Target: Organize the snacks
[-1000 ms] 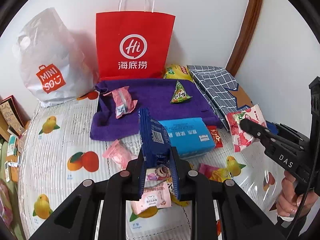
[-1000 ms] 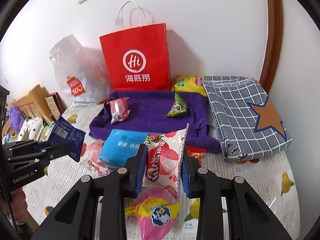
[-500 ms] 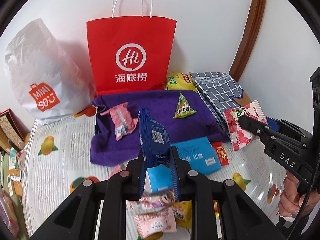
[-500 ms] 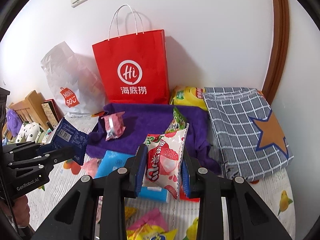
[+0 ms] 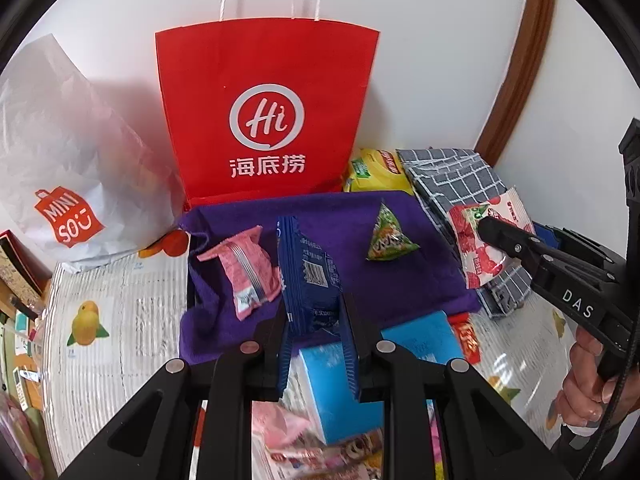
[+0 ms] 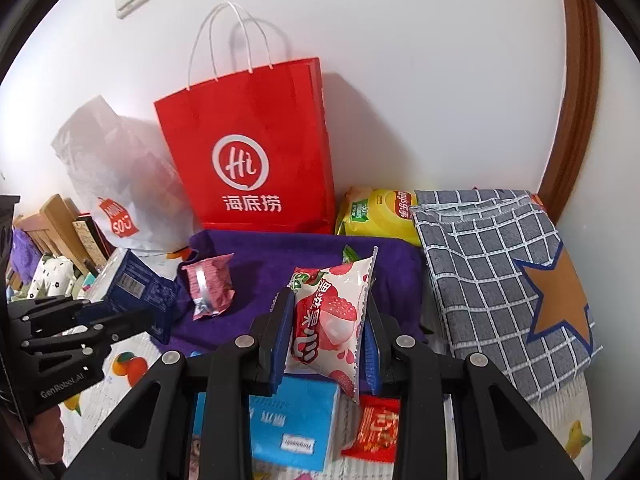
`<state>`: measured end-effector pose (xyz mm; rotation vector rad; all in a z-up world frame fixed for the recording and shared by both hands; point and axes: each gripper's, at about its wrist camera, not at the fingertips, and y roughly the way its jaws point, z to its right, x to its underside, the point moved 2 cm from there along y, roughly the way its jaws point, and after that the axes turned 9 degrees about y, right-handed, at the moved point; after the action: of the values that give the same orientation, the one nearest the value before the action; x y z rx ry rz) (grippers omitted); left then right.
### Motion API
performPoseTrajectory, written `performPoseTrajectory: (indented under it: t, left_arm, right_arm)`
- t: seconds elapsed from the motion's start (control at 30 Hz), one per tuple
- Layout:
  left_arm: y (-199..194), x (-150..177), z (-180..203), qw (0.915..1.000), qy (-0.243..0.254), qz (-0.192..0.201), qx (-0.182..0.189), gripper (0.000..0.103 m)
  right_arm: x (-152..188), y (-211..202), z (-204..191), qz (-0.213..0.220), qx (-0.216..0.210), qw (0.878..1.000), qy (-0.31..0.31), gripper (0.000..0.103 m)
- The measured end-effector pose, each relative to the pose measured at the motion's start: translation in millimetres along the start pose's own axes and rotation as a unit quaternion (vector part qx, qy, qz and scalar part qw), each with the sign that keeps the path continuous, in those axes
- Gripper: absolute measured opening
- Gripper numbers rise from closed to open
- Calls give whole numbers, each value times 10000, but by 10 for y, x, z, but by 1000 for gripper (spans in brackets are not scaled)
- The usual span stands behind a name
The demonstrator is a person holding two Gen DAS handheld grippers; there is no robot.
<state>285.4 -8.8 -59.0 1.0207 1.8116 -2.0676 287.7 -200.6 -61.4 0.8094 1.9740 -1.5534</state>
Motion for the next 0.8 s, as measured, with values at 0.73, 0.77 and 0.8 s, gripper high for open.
performPoseTrajectory:
  t: [0.73,0.77,0.8]
  left_arm:
    - [951,-58,-408,9968,-418,-674,80,21]
    - [989,-51,-409,9966,-403,-719,67,21]
    - [1021,-46,-408,9963,-396,-757,64,21]
  right_arm:
    - [-14,969,223,-802,119,9966,-129,32]
    - [7,1001,228,-861,93,9961,-160,32]
    - [23,1023,231,-902,84,9957,-182,32]
